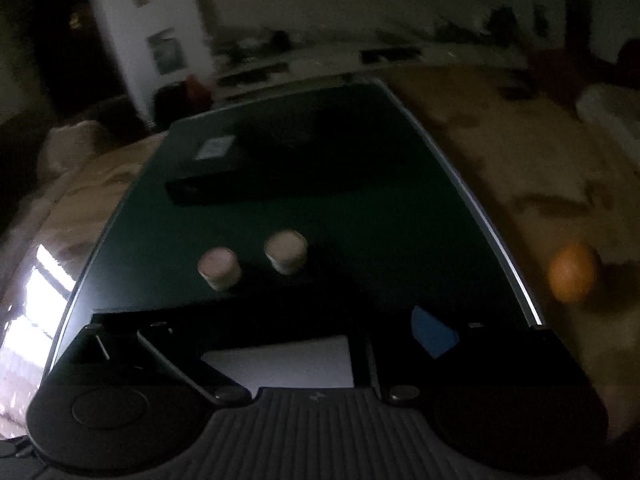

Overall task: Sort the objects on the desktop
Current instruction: 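Open the left gripper and withdraw from the cup in the box, then move the right gripper to the plain beige-lidded cup and close on it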

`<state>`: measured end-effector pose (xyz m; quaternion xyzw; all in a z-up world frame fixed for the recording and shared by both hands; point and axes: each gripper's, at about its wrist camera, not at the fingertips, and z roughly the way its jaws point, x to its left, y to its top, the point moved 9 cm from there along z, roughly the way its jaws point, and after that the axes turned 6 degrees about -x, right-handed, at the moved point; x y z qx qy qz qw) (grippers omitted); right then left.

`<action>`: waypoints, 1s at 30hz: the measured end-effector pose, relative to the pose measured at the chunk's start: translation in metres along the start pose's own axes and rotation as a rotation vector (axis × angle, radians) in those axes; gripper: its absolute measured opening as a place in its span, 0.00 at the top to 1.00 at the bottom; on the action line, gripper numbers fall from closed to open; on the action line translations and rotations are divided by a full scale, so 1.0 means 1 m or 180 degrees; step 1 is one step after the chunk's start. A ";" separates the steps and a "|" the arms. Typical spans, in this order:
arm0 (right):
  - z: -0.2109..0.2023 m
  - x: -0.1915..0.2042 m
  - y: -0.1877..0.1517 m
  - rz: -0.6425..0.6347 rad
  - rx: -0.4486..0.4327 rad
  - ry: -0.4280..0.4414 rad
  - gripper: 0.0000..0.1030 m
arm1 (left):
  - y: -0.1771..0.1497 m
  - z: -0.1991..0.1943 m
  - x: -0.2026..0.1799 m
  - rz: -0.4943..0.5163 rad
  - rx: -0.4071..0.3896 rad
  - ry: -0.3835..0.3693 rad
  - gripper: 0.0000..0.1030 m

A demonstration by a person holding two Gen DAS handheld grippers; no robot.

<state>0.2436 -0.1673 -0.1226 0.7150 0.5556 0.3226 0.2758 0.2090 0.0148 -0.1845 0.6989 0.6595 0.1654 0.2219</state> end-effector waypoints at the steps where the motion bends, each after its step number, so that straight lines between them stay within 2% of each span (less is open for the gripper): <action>1: 0.003 0.004 0.004 -0.0069 0.0009 0.0017 0.00 | 0.000 -0.002 0.001 -0.0006 -0.0017 0.0004 0.16; 3: 0.016 0.012 0.012 -0.0238 0.0077 -0.0019 0.00 | -0.001 -0.007 0.001 -0.0010 -0.0024 0.0023 0.09; 7: 0.039 0.023 0.029 -0.0461 0.0042 -0.0080 0.00 | 0.000 -0.015 0.004 -0.0041 -0.0053 -0.0033 0.08; 10: 0.058 0.030 0.038 -0.0578 0.0116 -0.0027 0.01 | 0.000 -0.016 0.005 -0.0057 -0.0065 -0.0070 0.07; 15: 0.092 0.029 0.041 -0.0587 0.0405 -0.0059 0.16 | -0.001 -0.015 0.005 -0.0046 -0.0066 -0.0077 0.07; 19: 0.113 0.028 0.034 -0.0591 0.0581 -0.0056 0.22 | 0.000 -0.013 0.006 -0.0060 -0.0060 -0.0098 0.07; 21: 0.124 0.028 0.031 -0.0592 0.0669 -0.0055 0.34 | 0.000 -0.013 0.007 -0.0063 -0.0061 -0.0114 0.07; 30: 0.143 0.036 0.024 -0.0604 0.0748 0.0054 0.36 | -0.002 -0.010 0.007 -0.0040 -0.0067 -0.0110 0.07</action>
